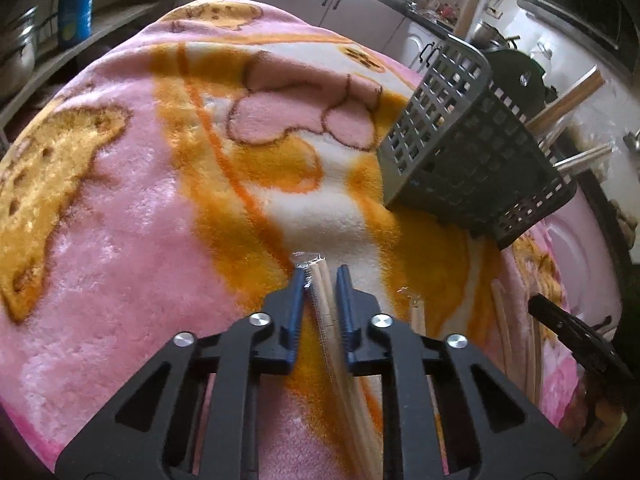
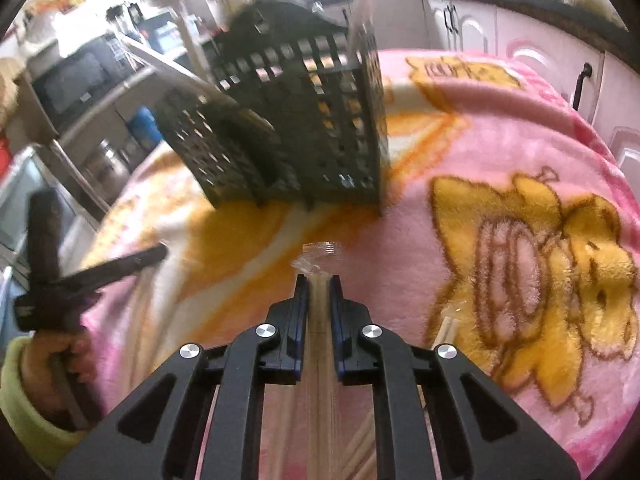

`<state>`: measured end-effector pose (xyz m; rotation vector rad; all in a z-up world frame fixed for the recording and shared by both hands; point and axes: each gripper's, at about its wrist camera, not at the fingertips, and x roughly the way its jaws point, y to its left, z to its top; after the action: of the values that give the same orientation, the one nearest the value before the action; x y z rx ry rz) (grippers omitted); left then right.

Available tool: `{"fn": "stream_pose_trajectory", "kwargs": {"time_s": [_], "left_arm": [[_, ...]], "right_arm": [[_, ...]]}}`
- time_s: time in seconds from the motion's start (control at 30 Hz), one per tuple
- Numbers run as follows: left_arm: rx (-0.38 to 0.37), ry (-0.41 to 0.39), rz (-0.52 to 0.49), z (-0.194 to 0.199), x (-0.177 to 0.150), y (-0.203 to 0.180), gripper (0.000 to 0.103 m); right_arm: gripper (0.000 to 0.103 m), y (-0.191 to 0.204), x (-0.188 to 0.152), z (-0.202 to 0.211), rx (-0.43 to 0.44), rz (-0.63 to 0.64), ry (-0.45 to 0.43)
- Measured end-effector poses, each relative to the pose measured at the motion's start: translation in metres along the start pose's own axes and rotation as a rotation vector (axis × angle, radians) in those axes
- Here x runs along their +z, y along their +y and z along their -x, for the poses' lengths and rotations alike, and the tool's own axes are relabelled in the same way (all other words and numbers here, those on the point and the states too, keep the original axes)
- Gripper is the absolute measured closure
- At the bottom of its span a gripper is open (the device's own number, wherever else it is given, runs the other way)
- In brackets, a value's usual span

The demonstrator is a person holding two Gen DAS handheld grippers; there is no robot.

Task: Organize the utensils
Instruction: 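Lift both held chopstick pairs and carry them above the grey caddy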

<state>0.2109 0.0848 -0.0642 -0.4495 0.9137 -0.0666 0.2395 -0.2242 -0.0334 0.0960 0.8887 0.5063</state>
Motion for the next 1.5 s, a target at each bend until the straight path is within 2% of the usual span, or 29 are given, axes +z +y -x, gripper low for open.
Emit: {"fn": "stream_pose_trajectory", "kwargs": {"time_s": [0.07, 0.2, 0.57, 0.97, 1.5], "left_arm": [[-0.045, -0.013, 0.001, 0.007, -0.002, -0.002, 0.102], [-0.098, -0.058, -0.036, 0.024, -0.005, -0.016, 0.102], [-0.176, -0.221, -0.095, 0.077, 0.002, -0.044, 0.102], [-0.236, -0.319, -0.124, 0.104, 0.032, -0.069, 0.102], [-0.298, -0.464, -0.176, 0.139, 0.079, -0.103, 0.102]], "right_arm": [[0.092, 0.002, 0.0, 0.011, 0.023, -0.004, -0.033], [0.092, 0.007, 0.003, 0.031, 0.053, -0.011, -0.092], [0.092, 0.018, -0.003, 0.067, 0.106, -0.028, -0.235], [0.092, 0.015, 0.01, 0.087, 0.082, -0.04, -0.324], [0.097, 0.013, 0.06, 0.117, 0.054, -0.016, -0.466]]}}
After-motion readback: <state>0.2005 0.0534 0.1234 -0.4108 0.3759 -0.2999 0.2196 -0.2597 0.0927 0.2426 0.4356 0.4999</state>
